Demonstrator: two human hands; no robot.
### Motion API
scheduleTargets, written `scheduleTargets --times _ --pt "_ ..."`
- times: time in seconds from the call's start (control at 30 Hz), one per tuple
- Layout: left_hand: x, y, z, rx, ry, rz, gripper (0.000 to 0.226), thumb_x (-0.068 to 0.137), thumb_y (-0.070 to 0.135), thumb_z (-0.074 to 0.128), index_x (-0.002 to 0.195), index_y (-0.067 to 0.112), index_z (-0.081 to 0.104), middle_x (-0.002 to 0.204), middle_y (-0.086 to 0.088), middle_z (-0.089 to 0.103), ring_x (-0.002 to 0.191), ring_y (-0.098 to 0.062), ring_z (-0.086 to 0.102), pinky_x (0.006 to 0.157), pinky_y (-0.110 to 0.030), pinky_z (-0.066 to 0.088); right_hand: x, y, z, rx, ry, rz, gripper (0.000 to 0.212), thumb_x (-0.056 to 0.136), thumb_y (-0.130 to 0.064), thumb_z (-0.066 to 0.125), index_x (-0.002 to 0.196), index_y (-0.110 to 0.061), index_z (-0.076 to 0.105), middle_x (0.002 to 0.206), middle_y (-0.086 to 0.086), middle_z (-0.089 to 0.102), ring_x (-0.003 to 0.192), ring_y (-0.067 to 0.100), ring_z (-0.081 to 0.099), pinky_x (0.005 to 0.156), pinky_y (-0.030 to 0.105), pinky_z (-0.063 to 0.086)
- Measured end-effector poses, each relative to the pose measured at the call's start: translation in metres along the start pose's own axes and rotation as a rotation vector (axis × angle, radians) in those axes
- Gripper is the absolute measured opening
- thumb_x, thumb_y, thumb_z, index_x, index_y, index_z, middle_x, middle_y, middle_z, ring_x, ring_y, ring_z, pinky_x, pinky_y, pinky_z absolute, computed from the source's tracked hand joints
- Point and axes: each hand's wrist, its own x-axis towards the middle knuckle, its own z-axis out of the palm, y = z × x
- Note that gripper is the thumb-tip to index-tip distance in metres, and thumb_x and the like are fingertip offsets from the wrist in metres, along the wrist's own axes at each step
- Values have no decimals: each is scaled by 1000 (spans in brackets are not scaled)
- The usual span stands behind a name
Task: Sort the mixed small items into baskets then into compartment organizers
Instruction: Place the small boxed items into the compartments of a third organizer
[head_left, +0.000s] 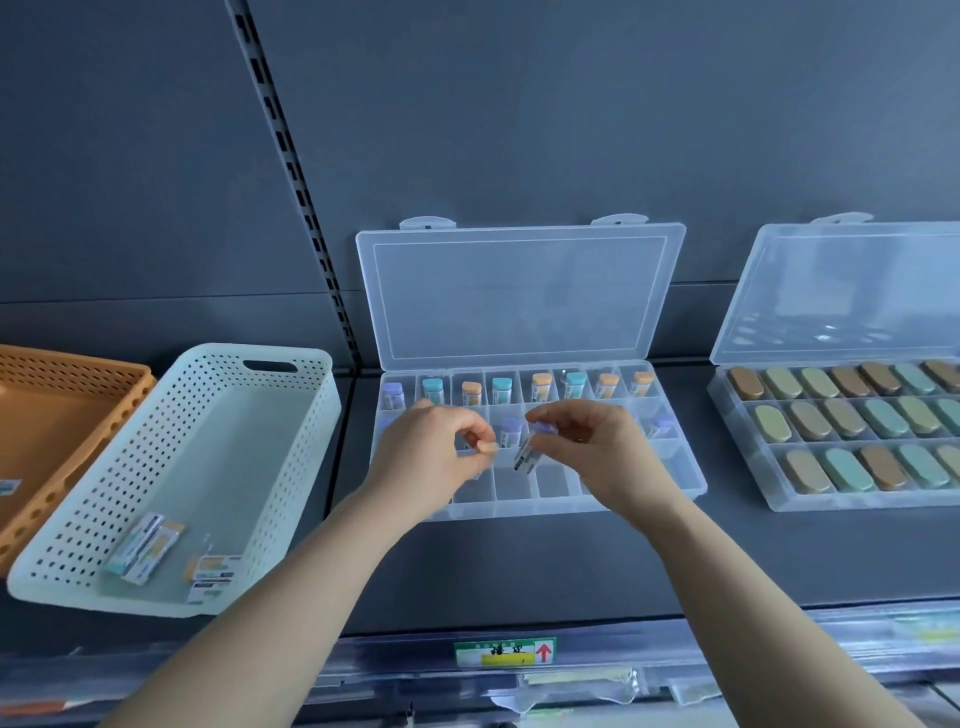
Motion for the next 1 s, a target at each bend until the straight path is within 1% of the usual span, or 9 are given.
scheduleTargets --times 0.07,0.17,0.37,0.47,0.6,0.7,0.77,0.87,1.0 --pt "2 0 3 34 9 2 1 82 31 70 82 32 70 80 21 67 82 -3 48 63 -21 39 2 1 -2 -1 22 -10 15 81 -8 73 87 -21 70 68 -7 69 62 4 57 58 12 44" --pt "1 -7 7 53 -30 -26 3 81 32 70 81 30 69 80 20 67 88 -5 52 69 -23 45 5 3 -6 -38 32 -20 14 80 -7 74 87 -18 68 73 -3 71 64 2 61 62 11 49" --pt "0 -11 10 119 -76 -24 7 80 35 70 83 28 68 81 16 67 90 -3 52 62 -17 40 9 10 -1 -186 -6 -68 12 82 -6 70 88 -16 70 77 -2 71 71 8 67 60 6 44" --pt "2 -10 9 144 -89 -11 9 80 35 70 86 28 69 81 16 68 91 -4 50 61 -17 39 8 10 6 -308 -15 -107 10 83 -9 69 89 -16 72 78 -7 70 72 7 65 64 10 48" --pt "0 -14 9 132 -104 -16 11 80 35 70 88 29 69 84 17 68 94 -6 49 70 -24 45 8 12 16 -514 -67 -207 11 83 -11 66 92 -14 72 81 -17 63 69 2 57 76 25 52" --pt "-3 -17 8 138 -99 -14 20 81 40 70 98 30 69 92 19 68 97 -6 51 76 -26 47 9 15 22 -697 -117 -227 14 87 -19 62 98 -19 71 97 -8 69 83 9 55 77 30 51" --pt "-4 -19 6 145 -87 -7 28 83 47 67 104 30 68 98 19 68 98 -5 50 77 -25 47 10 15 25 -780 -141 -226 17 90 -22 58 101 -20 70 100 -5 69 93 15 56 77 29 49" --pt "-8 -18 -3 186 -55 42 35 85 55 60 107 28 67 103 19 66 101 -6 50 82 -25 46 9 10 22 -813 -154 -211 20 91 -22 56 106 -21 67 105 -8 67 103 14 54 82 30 48" --pt "-22 -25 -29 194 1 45 28 89 43 60 110 26 68 108 17 65 108 -8 51 87 -24 42 11 -10 21 -790 -167 -258 31 88 -26 63 118 -23 64 116 -9 64 109 10 54 88 25 45"
